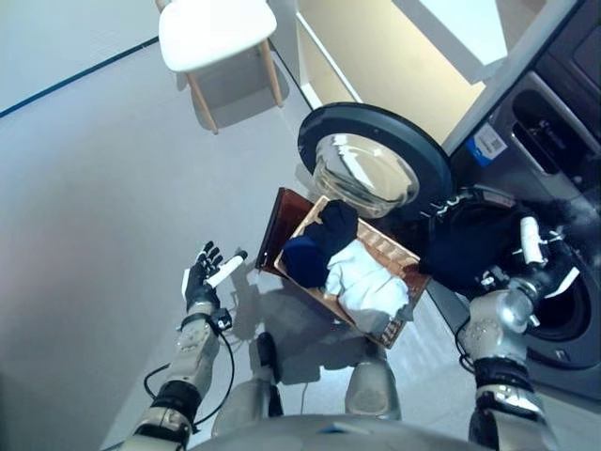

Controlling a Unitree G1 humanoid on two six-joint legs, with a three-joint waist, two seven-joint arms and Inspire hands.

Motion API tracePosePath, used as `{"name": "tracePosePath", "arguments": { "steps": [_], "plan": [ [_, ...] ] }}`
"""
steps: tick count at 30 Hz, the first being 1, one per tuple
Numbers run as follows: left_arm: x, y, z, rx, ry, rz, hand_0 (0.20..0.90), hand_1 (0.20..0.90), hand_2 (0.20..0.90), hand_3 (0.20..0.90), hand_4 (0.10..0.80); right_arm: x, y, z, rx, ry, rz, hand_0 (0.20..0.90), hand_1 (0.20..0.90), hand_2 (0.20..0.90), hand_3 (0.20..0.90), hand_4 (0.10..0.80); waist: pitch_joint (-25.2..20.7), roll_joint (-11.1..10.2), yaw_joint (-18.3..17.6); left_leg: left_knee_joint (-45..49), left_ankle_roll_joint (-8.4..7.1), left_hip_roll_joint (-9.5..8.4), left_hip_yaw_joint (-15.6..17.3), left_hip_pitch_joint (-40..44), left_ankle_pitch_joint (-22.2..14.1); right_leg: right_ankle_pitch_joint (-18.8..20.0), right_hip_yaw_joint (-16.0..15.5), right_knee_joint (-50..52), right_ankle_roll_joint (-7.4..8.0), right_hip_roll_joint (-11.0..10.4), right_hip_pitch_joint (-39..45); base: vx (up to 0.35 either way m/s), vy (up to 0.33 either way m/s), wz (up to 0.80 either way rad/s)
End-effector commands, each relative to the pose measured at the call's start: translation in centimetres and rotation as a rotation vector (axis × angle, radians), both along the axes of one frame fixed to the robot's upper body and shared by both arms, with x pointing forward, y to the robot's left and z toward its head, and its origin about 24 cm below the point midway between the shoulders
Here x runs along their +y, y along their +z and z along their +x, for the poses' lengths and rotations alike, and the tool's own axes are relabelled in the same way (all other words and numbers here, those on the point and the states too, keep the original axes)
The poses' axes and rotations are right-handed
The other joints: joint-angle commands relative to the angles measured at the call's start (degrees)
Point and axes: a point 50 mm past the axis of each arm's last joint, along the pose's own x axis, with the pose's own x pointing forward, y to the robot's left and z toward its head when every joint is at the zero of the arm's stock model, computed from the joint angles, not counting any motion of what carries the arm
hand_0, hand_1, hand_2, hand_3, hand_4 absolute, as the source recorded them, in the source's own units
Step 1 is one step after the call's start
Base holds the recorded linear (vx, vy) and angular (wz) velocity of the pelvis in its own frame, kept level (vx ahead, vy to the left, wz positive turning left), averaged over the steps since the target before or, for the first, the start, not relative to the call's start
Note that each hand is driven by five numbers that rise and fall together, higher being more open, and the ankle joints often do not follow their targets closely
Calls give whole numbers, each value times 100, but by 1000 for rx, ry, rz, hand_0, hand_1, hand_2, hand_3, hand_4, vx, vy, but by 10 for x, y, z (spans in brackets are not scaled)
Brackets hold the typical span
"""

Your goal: Pick up the clothes and place them into the washing machine

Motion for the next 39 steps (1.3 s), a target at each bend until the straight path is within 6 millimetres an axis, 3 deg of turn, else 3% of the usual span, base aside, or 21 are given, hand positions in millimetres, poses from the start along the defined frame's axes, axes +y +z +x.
{"name": "tracePosePath", "arguments": {
  "steps": [1,5,9,10,11,15,19,29,35,37,39],
  "plan": [
    [20,18,19,-87,29,87,900,900,900,900,800,9,65,17,-214,137,-282,200,200,200,200,300,-606,-363,128,27,-534,389,-61,654,-537,-299,-12,589,186,-223,174,48,-9,-4],
    [23,22,25,-82,11,149,900,900,900,900,800,37,46,25,-52,309,-394,200,200,200,200,300,-704,-406,131,-1,-538,397,-61,789,-530,-338,-46,603,190,-196,331,35,-1,2],
    [24,24,31,-75,-5,190,900,900,900,900,800,57,30,35,28,429,-393,200,200,200,200,300,-772,-442,147,-11,-544,420,-71,894,-541,-382,-90,595,186,-180,487,34,-9,7],
    [24,23,34,-65,-19,203,900,900,900,900,800,73,22,43,53,511,-374,200,200,200,200,300,-834,-462,175,-11,-538,426,-82,950,-551,-423,-99,598,170,-164,569,16,3,5],
    [24,24,34,-66,-18,203,900,900,900,900,800,73,22,44,52,512,-374,200,200,200,200,300,-823,-463,168,-11,-538,426,-85,958,-553,-424,-103,596,170,-164,581,30,1,4],
    [29,23,41,-35,-27,239,900,900,900,900,800,107,24,59,38,683,-391,200,200,200,200,300,-997,-520,218,17,-511,407,-63,1145,-618,-448,-107,552,161,-135,797,19,-1,-3],
    [27,33,51,-68,-27,250,900,900,900,900,800,120,36,64,14,777,-463,200,200,200,200,300,-1108,-549,241,28,-519,430,-33,1261,-650,-500,-130,512,152,-106,933,16,-7,-2],
    [18,44,66,-88,-144,393,900,900,900,900,800,136,71,75,-82,899,-612,200,200,200,200,300,-1247,-564,230,47,-541,505,24,1440,-677,-600,-118,481,110,-24,1122,9,-20,-2],
    [-13,53,73,-160,-353,539,900,900,900,900,800,135,70,72,-82,911,-624,200,200,200,200,300,-1255,-532,212,57,-551,531,-1,1500,-673,-652,-146,506,84,-4,1238,10,-20,6],
    [-31,67,79,-254,-463,664,900,900,900,900,800,137,77,71,-125,927,-624,200,200,200,200,300,-1247,-529,193,45,-562,540,6,1499,-654,-647,-158,494,83,14,1231,0,0,0],
    [-36,70,79,-282,-498,724,900,900,900,900,800,138,80,71,-144,936,-624,200,200,200,200,300,-1252,-531,185,31,-570,547,7,1494,-644,-642,-159,485,85,18,1221,0,0,0]
  ]
}}
